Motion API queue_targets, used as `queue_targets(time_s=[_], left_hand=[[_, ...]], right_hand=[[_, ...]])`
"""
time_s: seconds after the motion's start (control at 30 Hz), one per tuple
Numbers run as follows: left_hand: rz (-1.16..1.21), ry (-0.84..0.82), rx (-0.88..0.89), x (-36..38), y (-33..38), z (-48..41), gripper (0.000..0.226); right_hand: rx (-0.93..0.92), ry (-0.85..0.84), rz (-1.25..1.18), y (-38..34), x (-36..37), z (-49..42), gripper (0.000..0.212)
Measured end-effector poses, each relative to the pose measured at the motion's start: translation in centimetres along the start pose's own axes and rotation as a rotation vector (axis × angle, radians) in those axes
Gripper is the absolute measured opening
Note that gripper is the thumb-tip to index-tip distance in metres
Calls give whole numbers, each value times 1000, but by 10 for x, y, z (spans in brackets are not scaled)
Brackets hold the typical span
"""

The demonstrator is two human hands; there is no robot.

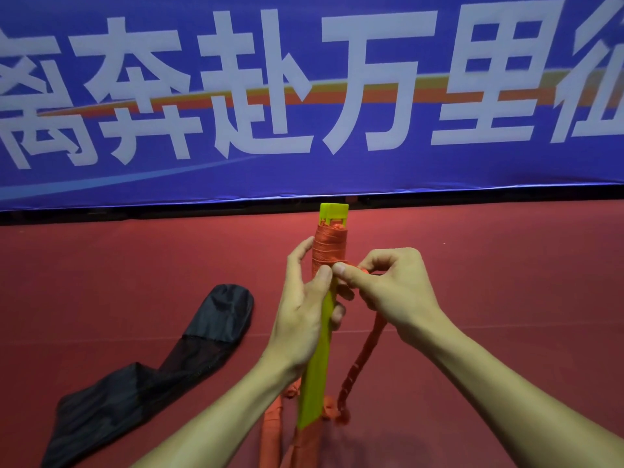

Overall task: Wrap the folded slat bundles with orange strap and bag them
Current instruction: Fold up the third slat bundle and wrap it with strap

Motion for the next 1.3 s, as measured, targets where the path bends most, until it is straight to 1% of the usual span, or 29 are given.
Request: queue_targets(time_s=[0.07, 0.13, 0.2, 0.27, 0.43, 0.5, 0.63, 0.73, 0.8, 0.83, 0.9, 0.93, 1.0, 1.03, 1.17, 1.23, 1.3], left_hand=[[-16, 21, 28, 0, 0, -1, 43], [-6, 15, 50, 2, 1, -1, 37], [30, -7, 38, 3, 1, 0, 33], [60, -40, 25, 4, 3, 2, 31], [73, -94, -28, 4, -1, 3, 34], [59, -89, -50, 3, -4, 2, 30], [51, -67, -122, 0, -10, -1, 26], [46, -64, -152, 0, -11, -2, 35], [37, -35, -146, -1, -10, -3, 36], [19, -13, -131, -3, -10, -3, 32], [-16, 23, -82, -6, -6, -5, 16], [-26, 37, -60, -8, -4, -5, 14], [-49, 61, -41, -9, -2, -5, 33], [-50, 70, -35, -9, 0, -4, 38], [-58, 82, 0, -9, 7, -2, 46], [-96, 67, 36, -9, 10, 0, 52], [-116, 40, 72, -8, 13, 2, 54]], right_hand=[[-7, -34, -7, -3, 3, 2, 42], [-7, -92, -65, -7, 6, 5, 40], [7, -167, -142, -10, 7, 7, 33], [-19, -204, -121, -13, 6, 6, 24], [-17, -243, -104, -15, -1, 2, 27], [-25, -225, -60, -16, -5, 1, 25], [-105, -184, 181, -16, -3, -1, 15], [-117, -165, 236, -11, 1, -2, 13], [-116, -156, 243, -8, 4, -2, 16], [-113, -154, 239, -7, 5, -2, 18], [-113, -151, 232, -5, 6, 0, 19], [-118, -145, 227, -5, 7, 1, 19], [-138, -131, 218, -7, 10, 4, 20], [-153, -126, 216, -8, 12, 5, 21], [-190, -71, 213, -10, 15, 7, 24], [-177, -39, 194, -8, 13, 6, 21], [-144, -17, 149, -7, 10, 5, 20]])
Point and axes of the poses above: each hand's wrist, its own z-axis away from the middle knuckle, its own x-axis out of the palm, y = z × x, the point moved 5 cm from there along -z, towards the middle knuckle, and after that the axes turned 13 degrees about -z, right-handed, at the moved point
